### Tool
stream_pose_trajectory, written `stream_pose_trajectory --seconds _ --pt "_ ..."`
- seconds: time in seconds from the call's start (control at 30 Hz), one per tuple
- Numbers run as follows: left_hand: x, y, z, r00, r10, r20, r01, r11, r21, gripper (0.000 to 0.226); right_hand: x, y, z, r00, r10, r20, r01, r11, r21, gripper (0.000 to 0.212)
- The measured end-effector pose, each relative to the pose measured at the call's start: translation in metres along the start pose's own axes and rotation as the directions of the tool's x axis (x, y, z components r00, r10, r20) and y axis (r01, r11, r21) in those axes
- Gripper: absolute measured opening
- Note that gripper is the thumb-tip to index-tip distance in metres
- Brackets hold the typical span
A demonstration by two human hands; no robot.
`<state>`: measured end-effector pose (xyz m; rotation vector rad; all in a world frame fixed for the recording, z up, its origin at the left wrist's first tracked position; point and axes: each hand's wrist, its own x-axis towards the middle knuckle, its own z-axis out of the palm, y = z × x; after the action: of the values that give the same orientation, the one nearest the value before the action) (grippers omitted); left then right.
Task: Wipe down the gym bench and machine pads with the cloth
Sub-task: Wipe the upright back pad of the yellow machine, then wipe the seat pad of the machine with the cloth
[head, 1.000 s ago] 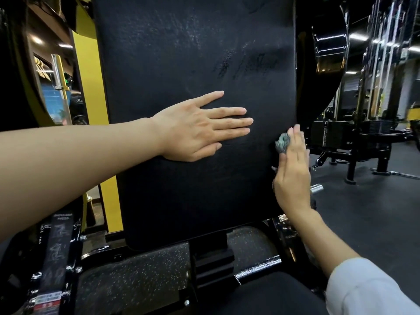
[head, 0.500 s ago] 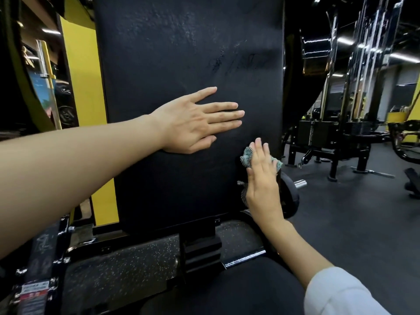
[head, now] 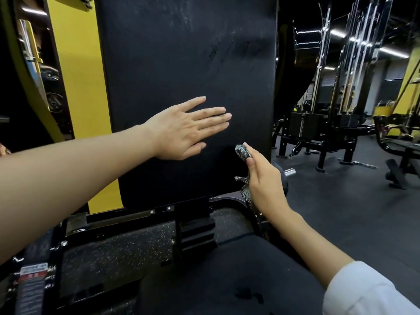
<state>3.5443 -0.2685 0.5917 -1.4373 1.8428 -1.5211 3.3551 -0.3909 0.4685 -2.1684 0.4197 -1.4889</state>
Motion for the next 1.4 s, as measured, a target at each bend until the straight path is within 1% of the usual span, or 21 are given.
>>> stream_pose_trajectory --seconds 0.07,0.2,0.33,0.4,0.47,0.5,0.53,0.6,0.67,0.7,0.77,0.83,0.9,0.97,1.03,1.1,1.13,1.17,1.23,1.27,1.4 --pt "-0.01 0.01 0.001 1.0 0.017 -0.019 -0.018 0.999 -0.042 0.064 -0.004 -0.002 0.0 1.0 -0.016 -0.001 0.016 1.0 -0.002 0.04" --pt "-0.041 0.048 0.005 0.999 0.049 0.022 -0.046 0.99 -0.134 0.063 -0.018 -0.01 -0.006 0.997 -0.018 0.078 0.019 1.0 -0.009 0.034" --pt "-0.079 0.095 0.004 0.997 -0.022 0.076 0.045 0.95 -0.308 0.061 -0.033 -0.023 -0.013 0.985 -0.003 0.172 -0.002 1.0 0.028 0.029" --pt "-0.091 0.118 -0.002 0.991 -0.098 0.089 0.128 0.888 -0.442 0.059 -0.041 -0.029 -0.016 0.974 0.015 0.227 -0.03 0.998 0.061 0.028" --pt "-0.098 0.138 -0.014 0.972 -0.214 0.099 0.229 0.754 -0.615 0.059 -0.048 -0.035 -0.017 0.957 0.041 0.287 -0.069 0.994 0.089 0.029" --pt "-0.099 0.145 -0.022 0.952 -0.284 0.116 0.282 0.656 -0.701 0.059 -0.051 -0.038 -0.017 0.946 0.049 0.321 -0.087 0.991 0.104 0.03" --pt "-0.099 0.151 -0.03 0.922 -0.359 0.146 0.332 0.541 -0.773 0.059 -0.054 -0.041 -0.016 0.933 0.052 0.357 -0.104 0.986 0.128 0.03" --pt "-0.1 0.163 -0.042 0.841 -0.465 0.277 0.431 0.265 -0.863 0.065 -0.061 -0.047 -0.012 0.905 0.05 0.422 -0.142 0.972 0.189 0.031" --pt "-0.101 0.176 -0.051 0.777 -0.483 0.403 0.458 -0.004 -0.889 0.072 -0.069 -0.053 -0.009 0.884 0.064 0.464 -0.21 0.94 0.27 0.031" --pt "-0.101 0.182 -0.055 0.759 -0.482 0.438 0.441 -0.113 -0.89 0.071 -0.072 -0.057 -0.007 0.874 0.079 0.479 -0.256 0.913 0.317 0.031" --pt "-0.103 0.192 -0.061 0.718 -0.5 0.484 0.39 -0.287 -0.875 0.052 -0.079 -0.063 -0.002 0.851 0.117 0.513 -0.351 0.852 0.388 0.032" --pt "-0.107 0.198 -0.065 0.656 -0.544 0.523 0.363 -0.379 -0.851 0.028 -0.086 -0.067 0.003 0.826 0.142 0.545 -0.416 0.806 0.421 0.033" --pt "-0.115 0.201 -0.066 0.605 -0.584 0.542 0.365 -0.401 -0.84 0.013 -0.091 -0.068 0.007 0.808 0.162 0.567 -0.453 0.786 0.421 0.036" --pt "-0.121 0.201 -0.065 0.584 -0.593 0.555 0.365 -0.418 -0.832 0.007 -0.095 -0.068 0.009 0.778 0.201 0.596 -0.511 0.754 0.412 0.039" --pt "-0.126 0.201 -0.063 0.582 -0.582 0.568 0.362 -0.44 -0.822 0.006 -0.097 -0.066 0.012 0.72 0.255 0.645 -0.611 0.674 0.415 0.045" --pt "-0.13 0.2 -0.062 0.591 -0.564 0.577 0.351 -0.463 -0.813 0.007 -0.098 -0.066 0.014 0.648 0.292 0.704 -0.711 0.565 0.419 0.049" --pt "-0.132 0.199 -0.061 0.601 -0.554 0.577 0.343 -0.473 -0.811 0.008 -0.098 -0.065 0.015 0.632 0.292 0.717 -0.721 0.56 0.407 0.048" --pt "-0.134 0.198 -0.06 0.612 -0.544 0.574 0.337 -0.477 -0.812 0.008 -0.098 -0.065 0.016 0.638 0.289 0.714 -0.699 0.607 0.378 0.044" --pt "-0.137 0.195 -0.056 0.629 -0.539 0.56 0.336 -0.461 -0.821 0.008 -0.093 -0.062 0.018 0.671 0.288 0.684 -0.612 0.736 0.291 0.026" --pt "-0.139 0.194 -0.053 0.632 -0.538 0.558 0.344 -0.45 -0.824 0.008 -0.091 -0.058 0.019 0.675 0.297 0.675 -0.585 0.774 0.244 0.018" --pt "-0.142 0.184 -0.038 0.637 -0.564 0.525 0.379 -0.364 -0.851 0.008 -0.075 -0.045 0.02 0.651 0.309 0.694 -0.527 0.841 0.12 0.01"
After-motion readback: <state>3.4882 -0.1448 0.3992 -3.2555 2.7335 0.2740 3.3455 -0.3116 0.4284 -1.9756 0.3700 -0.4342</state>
